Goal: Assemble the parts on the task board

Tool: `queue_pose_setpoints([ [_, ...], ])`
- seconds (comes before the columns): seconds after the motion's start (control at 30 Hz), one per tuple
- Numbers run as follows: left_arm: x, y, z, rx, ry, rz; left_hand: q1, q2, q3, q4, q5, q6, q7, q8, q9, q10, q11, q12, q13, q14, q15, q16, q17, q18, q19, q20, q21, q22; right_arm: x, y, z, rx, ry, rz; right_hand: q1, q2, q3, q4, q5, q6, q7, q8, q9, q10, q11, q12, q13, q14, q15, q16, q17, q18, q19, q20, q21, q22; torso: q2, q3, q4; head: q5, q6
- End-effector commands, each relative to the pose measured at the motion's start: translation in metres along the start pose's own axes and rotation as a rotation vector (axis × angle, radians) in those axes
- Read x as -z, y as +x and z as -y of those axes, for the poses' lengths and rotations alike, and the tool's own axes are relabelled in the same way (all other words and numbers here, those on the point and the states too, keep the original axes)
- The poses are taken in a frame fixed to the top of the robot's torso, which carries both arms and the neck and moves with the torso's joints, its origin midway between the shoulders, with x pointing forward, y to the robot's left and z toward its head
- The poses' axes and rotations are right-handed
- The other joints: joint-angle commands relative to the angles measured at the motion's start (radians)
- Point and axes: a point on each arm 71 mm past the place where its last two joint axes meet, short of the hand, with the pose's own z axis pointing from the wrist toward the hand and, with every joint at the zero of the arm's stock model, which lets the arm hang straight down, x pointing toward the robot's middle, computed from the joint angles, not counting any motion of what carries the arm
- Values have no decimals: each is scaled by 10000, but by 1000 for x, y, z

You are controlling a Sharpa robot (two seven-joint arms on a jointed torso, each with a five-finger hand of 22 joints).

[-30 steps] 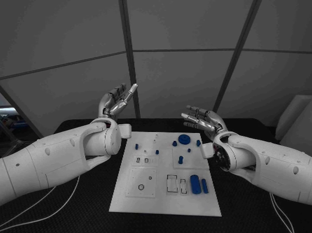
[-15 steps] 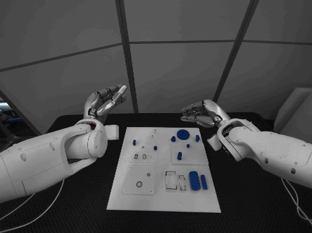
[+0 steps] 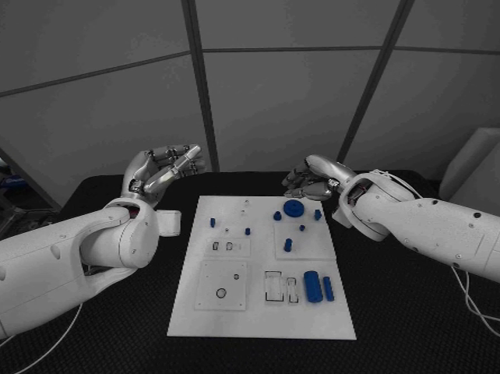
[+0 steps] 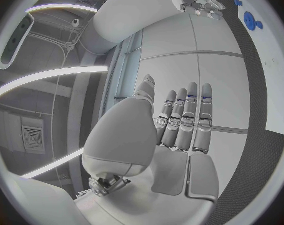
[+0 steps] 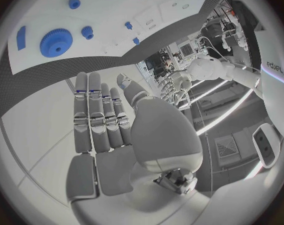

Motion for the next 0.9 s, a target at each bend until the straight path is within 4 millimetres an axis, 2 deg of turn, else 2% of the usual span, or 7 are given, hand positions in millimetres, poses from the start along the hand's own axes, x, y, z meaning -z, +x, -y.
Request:
queue_pose_setpoints([
  [0.03, 4, 8, 3, 99, 21, -745, 170, 75, 3, -306, -106, 401, -60, -126, -29, 616, -124, 8, 17, 537, -141, -8, 47, 195, 494, -130, 195, 13, -2, 2, -3, 1965, 472, -690, -475, -607, 392, 189, 163, 315, -173, -231, -21, 339, -222, -110, 20, 1299, -446, 2567, 1651, 73, 870, -457, 2070, 1211, 269, -22, 116, -73, 11],
  [0.23, 5, 9, 4, 145, -100, -843, 144, 90, -5, -314, -113, 421, -52, -145, -32, 644, -121, -15, 12, 536, -139, -38, 45, 191, 501, -133, 191, 4, -4, 3, -12, 2869, 777, -989, -527, -985, 568, 588, 244, 159, -145, -265, -21, -140, -167, -81, 63, 890, -372, 4397, 2933, 47, 431, -419, 3562, 2398, 421, -38, 198, -143, -37],
  [0.4, 6, 10, 3, 225, -202, -888, 117, 144, 2, -332, -109, 431, -40, -194, -39, 641, -106, -80, 1, 502, -122, -106, 35, 183, 489, -128, 173, -17, -7, 7, -17, 3248, 916, -1301, -358, -1045, 627, 801, 215, 84, -135, -263, -20, -386, -167, -93, 74, 1045, -351, 6267, 4742, -196, 931, -407, 5313, 4509, 526, -50, 270, -162, -74],
  [0.43, 6, 10, 3, 251, -224, -897, 116, 155, 5, -339, -108, 432, -35, -205, -41, 638, -103, -95, -1, 493, -118, -121, 32, 182, 486, -126, 168, -22, -7, 8, -18, 3314, 933, -1347, -295, -1073, 645, 880, 204, 42, -139, -260, -20, -457, -155, -84, 86, 1078, -330, 6890, 5371, -281, 1100, -399, 5870, 5205, 539, -47, 282, -165, -86],
  [0.5, 6, 10, 3, 276, -249, -907, 110, 170, 8, -350, -108, 434, -29, -224, -43, 635, -96, -120, -3, 479, -111, -148, 27, 180, 481, -123, 161, -30, -7, 8, -19, 3379, 942, -1388, -243, -1094, 656, 964, 205, 27, -133, -256, -18, -502, -147, -84, 100, 1072, -321, 7349, 5813, -359, 1228, -375, 6332, 5789, 552, -46, 291, -167, -100],
  [0.67, 7, 10, 3, 288, -277, -899, 95, 180, 5, -359, -110, 437, -23, -244, -44, 632, -89, -147, -4, 459, -102, -179, 21, 178, 473, -118, 152, -39, -8, 9, -19, 3460, 1012, -1486, -177, -1119, 663, 1052, 193, 9, -131, -257, -18, -571, -135, -96, 110, 1039, -306, 7722, 6150, -405, 1276, -353, 6686, 6210, 570, -46, 287, -156, -77],
  [0.9, 8, 10, 4, 307, -305, -919, 88, 186, 4, -363, -111, 441, -19, -253, -44, 631, -85, -160, -5, 450, -98, -195, 19, 177, 470, -115, 148, -44, -11, 11, -18, 3514, 1085, -1624, -91, -1071, 734, 1118, 184, 26, -139, -247, -15, -546, -139, -76, 128, 1034, -313, 8069, 6492, -473, 1406, -336, 7053, 6706, 593, -38, 303, -190, -125],
])
